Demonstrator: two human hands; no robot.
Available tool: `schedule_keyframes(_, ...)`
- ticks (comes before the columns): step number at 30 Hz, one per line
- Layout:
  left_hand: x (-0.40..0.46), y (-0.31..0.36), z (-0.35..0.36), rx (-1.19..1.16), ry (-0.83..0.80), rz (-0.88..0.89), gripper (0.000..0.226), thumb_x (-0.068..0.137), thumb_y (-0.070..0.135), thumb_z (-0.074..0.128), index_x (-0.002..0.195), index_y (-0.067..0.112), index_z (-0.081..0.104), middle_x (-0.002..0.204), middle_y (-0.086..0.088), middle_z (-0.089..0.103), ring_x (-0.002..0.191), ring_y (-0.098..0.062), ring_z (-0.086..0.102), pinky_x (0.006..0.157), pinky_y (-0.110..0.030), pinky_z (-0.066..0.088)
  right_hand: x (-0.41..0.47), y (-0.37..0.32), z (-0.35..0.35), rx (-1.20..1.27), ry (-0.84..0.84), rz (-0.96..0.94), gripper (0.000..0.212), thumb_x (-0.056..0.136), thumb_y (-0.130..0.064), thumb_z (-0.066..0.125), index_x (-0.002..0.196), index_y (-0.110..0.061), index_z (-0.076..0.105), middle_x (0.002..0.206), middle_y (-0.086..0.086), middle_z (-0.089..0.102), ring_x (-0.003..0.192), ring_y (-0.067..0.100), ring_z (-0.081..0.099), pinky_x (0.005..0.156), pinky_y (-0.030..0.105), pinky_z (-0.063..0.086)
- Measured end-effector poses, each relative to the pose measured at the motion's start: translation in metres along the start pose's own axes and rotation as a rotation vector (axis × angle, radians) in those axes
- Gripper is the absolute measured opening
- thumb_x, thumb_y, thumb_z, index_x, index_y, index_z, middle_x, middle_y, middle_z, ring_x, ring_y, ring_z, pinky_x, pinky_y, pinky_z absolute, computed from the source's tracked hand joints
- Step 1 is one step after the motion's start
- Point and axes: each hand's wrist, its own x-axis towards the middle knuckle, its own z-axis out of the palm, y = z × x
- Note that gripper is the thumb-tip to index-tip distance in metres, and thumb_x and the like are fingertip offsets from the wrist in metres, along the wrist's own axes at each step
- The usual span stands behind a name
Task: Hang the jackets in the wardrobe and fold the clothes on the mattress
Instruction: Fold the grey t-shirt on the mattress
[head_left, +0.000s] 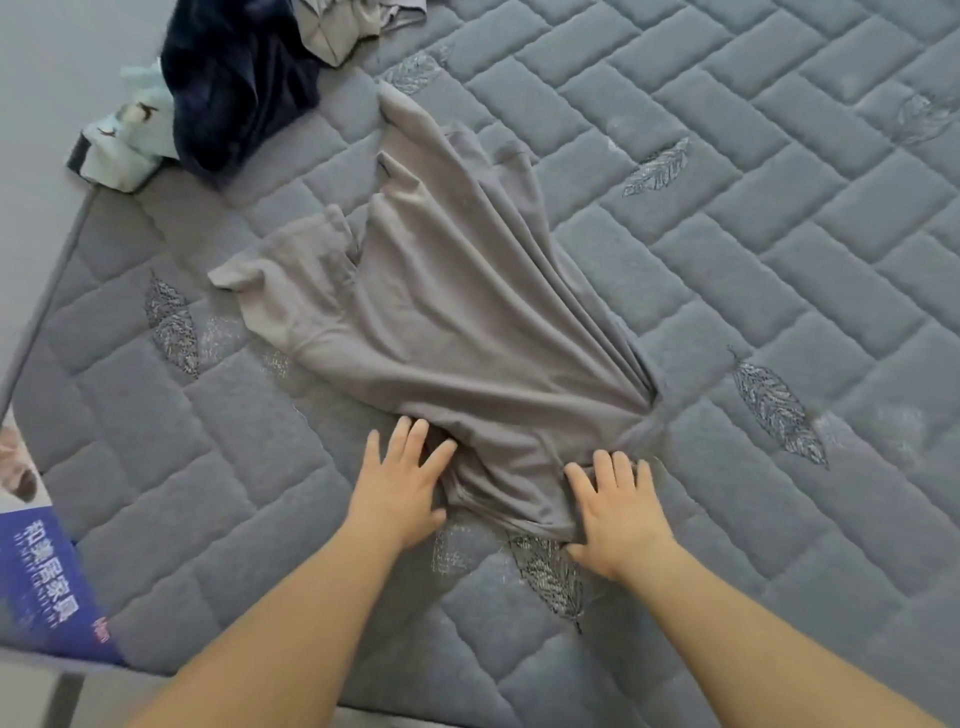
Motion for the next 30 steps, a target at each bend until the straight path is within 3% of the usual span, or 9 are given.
schedule_keyframes(4,0.015,0.007,-0.017,0.006,0.351,0.157,0.032,0.08,0.018,0.048,0.103,0.016,0.07,0.132,-0.019,0.057,0.127,-0.041,0.051,0.109,-0.057,0.038,0.009,-0.022,-0.003,0.026,0.162,0.092,0.033,0.09,-0.022,0.05,0.122,-0.019,0.046,0.126,0.012,0.04,0.118,0.034,0.041,0.096,0.044,0.039)
schedule_keyframes(7,0.007,-0.015,-0.025,-0.232,0.293,0.185,0.022,0.084,0.005,0.046,0.098,0.017,0.058,0.103,-0.012,0.065,0.11,-0.036,0.056,0.11,-0.054,0.036,0.011,-0.033,-0.02,0.203,0.055,0.098,0.024,0.092,-0.011,0.044,0.113,-0.018,0.051,0.122,0.01,0.051,0.114,0.033,0.049,0.087,0.039,0.043)
schedule_keyframes(9,-0.014,-0.046,-0.031,-0.417,0.151,0.064,0.019,0.091,0.006,0.041,0.096,0.023,0.035,0.072,-0.007,0.051,0.078,-0.035,0.05,0.083,-0.05,0.049,0.007,-0.051,-0.043,0.435,-0.082,0.072,0.015,0.091,-0.008,0.044,0.097,-0.018,0.053,0.116,0.013,0.061,0.105,0.031,0.056,0.077,0.032,0.041)
schedule_keyframes(11,-0.039,-0.088,-0.043,-0.478,0.17,-0.074,0.017,0.095,0.008,0.04,0.094,0.021,0.03,0.061,-0.007,0.043,0.062,-0.036,0.046,0.06,-0.049,0.046,-0.005,-0.082,-0.078,0.747,-0.2,0.022,0.016,0.091,-0.006,0.045,0.087,-0.016,0.058,0.104,0.012,0.066,0.087,0.023,0.058,0.066,0.027,0.037)
schedule_keyframes(13,-0.064,-0.133,-0.072,-0.496,0.183,-0.222,0.004,0.099,0.014,0.039,0.101,0.014,0.042,0.075,-0.021,0.058,0.073,-0.042,0.056,0.067,-0.049,0.048,-0.023,-0.117,-0.125,1.048,-0.362,-0.001,0.028,0.091,-0.004,0.041,0.073,-0.012,0.061,0.081,0.008,0.063,0.063,0.012,0.057,0.053,0.023,0.04)
schedule_keyframes(16,-0.089,-0.195,-0.135,-0.343,0.273,-0.388,0.035,0.102,0.04,0.038,0.101,0.013,0.061,0.106,-0.024,0.067,0.097,-0.042,0.063,0.075,-0.043,0.047,-0.051,-0.158,-0.193,1.492,-0.7,-0.001,0.035,0.077,-0.013,0.046,0.055,-0.005,0.072,0.068,0.014,0.071,0.054,0.023,0.069,0.051,0.025,0.054)
schedule_keyframes(21,-0.107,-0.227,-0.256,-0.184,0.716,-0.46,0.052,0.1,0.057,0.038,0.078,0.012,0.05,0.075,-0.011,0.057,0.073,-0.036,0.056,0.063,-0.038,0.033,-0.084,-0.152,-0.274,1.691,-0.68,-0.214,0.036,0.061,-0.036,0.058,0.075,-0.008,0.077,0.089,0.015,0.074,0.076,0.03,0.071,0.076,0.033,0.057)
schedule_keyframes(25,-0.091,-0.168,-0.309,-0.564,0.82,-0.34,0.046,0.104,0.047,0.04,0.084,0.006,0.048,0.073,-0.007,0.05,0.073,-0.032,0.05,0.062,-0.037,0.029,-0.115,-0.085,-0.282,1.8,-0.568,-0.223,0.048,0.058,-0.049,0.078,0.088,-0.012,0.079,0.1,0.012,0.074,0.088,0.028,0.07,0.094,0.041,0.054)
schedule_keyframes(30,-0.038,-0.032,-0.345,-0.039,0.887,0.056,0.043,0.104,0.049,0.04,0.084,0.012,0.051,0.082,-0.015,0.065,0.076,-0.038,0.063,0.054,-0.036,0.028,-0.148,0.054,-0.223,1.856,-0.568,-0.104,0.04,0.065,-0.034,0.083,0.097,-0.01,0.078,0.097,0.012,0.075,0.082,0.025,0.072,0.083,0.035,0.055)
